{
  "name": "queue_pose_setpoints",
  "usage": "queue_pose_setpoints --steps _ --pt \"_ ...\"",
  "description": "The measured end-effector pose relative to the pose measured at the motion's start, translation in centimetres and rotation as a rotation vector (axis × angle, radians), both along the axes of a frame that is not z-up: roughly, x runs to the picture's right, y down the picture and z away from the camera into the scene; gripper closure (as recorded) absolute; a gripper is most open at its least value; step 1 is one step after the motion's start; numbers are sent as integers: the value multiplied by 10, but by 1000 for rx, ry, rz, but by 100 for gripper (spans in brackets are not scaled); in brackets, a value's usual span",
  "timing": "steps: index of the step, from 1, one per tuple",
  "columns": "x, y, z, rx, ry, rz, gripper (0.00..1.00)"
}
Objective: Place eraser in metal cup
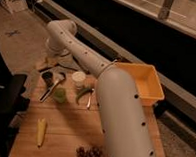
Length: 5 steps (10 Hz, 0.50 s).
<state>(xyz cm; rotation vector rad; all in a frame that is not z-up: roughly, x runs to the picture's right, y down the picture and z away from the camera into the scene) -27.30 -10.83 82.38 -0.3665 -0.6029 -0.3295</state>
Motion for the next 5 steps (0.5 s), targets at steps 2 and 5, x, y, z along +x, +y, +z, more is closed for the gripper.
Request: queue_pose_setpoints --steps 2,5 --pt "-1 0 0 -1 0 0 100" --pt "7 10 25 -51 -16 48 100"
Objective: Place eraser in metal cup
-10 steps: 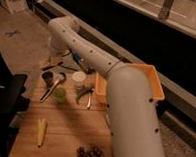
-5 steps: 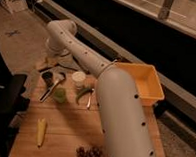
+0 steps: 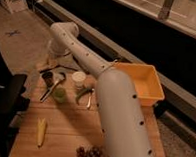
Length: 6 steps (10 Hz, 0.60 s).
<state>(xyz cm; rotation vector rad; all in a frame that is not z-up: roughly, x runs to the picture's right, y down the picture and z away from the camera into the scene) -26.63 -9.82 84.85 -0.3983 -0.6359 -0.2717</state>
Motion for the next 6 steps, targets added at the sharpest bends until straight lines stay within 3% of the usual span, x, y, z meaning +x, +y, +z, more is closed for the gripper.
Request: queue_pose_setpoints --steps 3,6 --pt "5 16 31 -47 -17 33 100" --pt "-1 19 38 -61 -44 45 100"
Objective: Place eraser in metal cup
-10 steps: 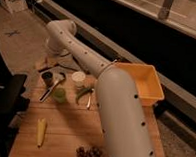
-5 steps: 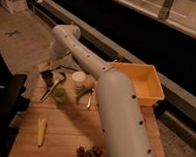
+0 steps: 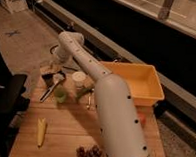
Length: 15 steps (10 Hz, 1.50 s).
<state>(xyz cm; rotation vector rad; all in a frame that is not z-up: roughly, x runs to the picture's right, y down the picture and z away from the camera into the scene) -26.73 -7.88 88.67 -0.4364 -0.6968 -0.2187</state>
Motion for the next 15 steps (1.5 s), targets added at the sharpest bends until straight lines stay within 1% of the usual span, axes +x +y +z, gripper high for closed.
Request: queue_pose_setpoints --steps 4,7,8,10,11,12,13,14,15 --pt "-10 0 1 -12 -30 5 100" --pt "-22 8 7 -55 -63 5 100" --pt "-27 12 10 -82 -73 4 93" --pt "-29 18 15 -128 -74 3 73" --pt "-29 19 16 -141 -70 3 65" --pt "-29 20 18 -158 -64 1 53" --pt "-28 21 18 -169 -60 2 46" --pt "-27 22 18 -186 -54 2 36" --pt "-28 22 17 -180 -57 2 26"
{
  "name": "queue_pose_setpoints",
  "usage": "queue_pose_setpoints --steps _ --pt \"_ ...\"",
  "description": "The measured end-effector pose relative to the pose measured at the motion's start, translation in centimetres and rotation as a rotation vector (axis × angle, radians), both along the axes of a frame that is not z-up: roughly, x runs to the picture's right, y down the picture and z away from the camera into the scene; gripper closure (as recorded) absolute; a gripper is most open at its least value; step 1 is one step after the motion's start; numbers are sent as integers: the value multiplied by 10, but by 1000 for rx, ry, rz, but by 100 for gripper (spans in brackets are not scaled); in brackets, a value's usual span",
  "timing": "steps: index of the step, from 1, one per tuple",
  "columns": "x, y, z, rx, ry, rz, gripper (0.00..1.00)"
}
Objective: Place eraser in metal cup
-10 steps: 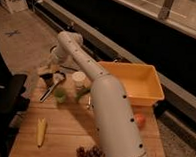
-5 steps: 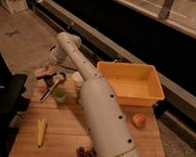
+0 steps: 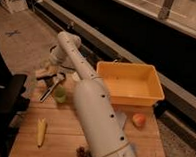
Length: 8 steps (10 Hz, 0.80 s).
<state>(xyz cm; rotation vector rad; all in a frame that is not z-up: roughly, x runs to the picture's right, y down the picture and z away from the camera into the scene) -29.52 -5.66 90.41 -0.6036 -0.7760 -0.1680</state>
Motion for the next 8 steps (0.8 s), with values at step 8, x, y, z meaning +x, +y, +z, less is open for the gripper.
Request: queue_pose_setpoints --steps 8 --pt "5 -4 -2 17 0 11 20"
